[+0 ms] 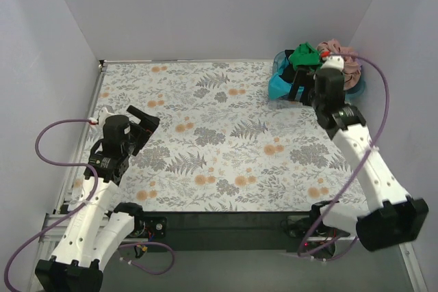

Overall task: Fold and stack the t-shirts
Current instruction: Grab the tshirt from the pile

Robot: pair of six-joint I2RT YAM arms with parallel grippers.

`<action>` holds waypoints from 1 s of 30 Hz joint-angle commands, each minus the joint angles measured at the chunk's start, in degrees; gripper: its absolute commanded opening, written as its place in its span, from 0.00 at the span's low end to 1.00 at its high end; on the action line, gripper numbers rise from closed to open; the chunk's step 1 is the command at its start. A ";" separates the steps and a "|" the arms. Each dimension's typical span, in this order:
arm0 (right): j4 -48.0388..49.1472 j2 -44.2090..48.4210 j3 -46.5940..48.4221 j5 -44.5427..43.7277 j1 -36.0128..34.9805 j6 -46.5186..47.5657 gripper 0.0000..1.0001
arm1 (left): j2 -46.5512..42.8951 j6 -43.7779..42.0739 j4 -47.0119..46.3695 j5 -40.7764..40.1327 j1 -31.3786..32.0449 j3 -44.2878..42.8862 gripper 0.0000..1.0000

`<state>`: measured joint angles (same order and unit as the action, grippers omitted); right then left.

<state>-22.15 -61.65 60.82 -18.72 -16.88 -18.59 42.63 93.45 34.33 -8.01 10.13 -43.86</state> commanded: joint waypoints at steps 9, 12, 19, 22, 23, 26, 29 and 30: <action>2.91 -38.15 38.47 2.46 15.72 12.27 0.94 | 7.81 -3.45 -6.46 1.94 -0.20 -1.32 0.98; 2.55 -46.17 48.50 2.46 19.43 10.60 0.93 | 10.36 -4.50 -7.78 3.96 -0.20 -1.32 0.98; 2.90 -62.97 68.63 -1.93 22.24 11.21 0.93 | 13.53 -6.52 -11.12 5.38 -0.20 0.08 0.98; 5.71 -66.67 69.00 -0.97 23.04 11.38 0.93 | 13.79 -6.88 -11.56 5.02 -0.20 0.26 0.98; 6.93 -67.63 68.30 -0.79 23.38 11.38 0.93 | 13.79 -6.96 -11.82 4.94 -0.20 0.44 0.98; 9.67 -69.57 67.06 0.00 24.00 10.68 0.93 | 13.88 -7.14 -12.18 4.50 -0.20 0.44 0.98; 10.28 -72.64 67.59 0.88 24.97 9.71 0.89 | 14.06 -7.14 -12.09 3.62 -0.20 0.61 0.98; 10.81 -73.08 67.77 0.70 25.06 10.23 0.84 | 14.06 -7.23 -12.09 3.70 -0.29 0.70 0.98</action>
<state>-15.90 -133.27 127.39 -18.39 7.18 -8.62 56.93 87.42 23.29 -3.62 10.13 -43.83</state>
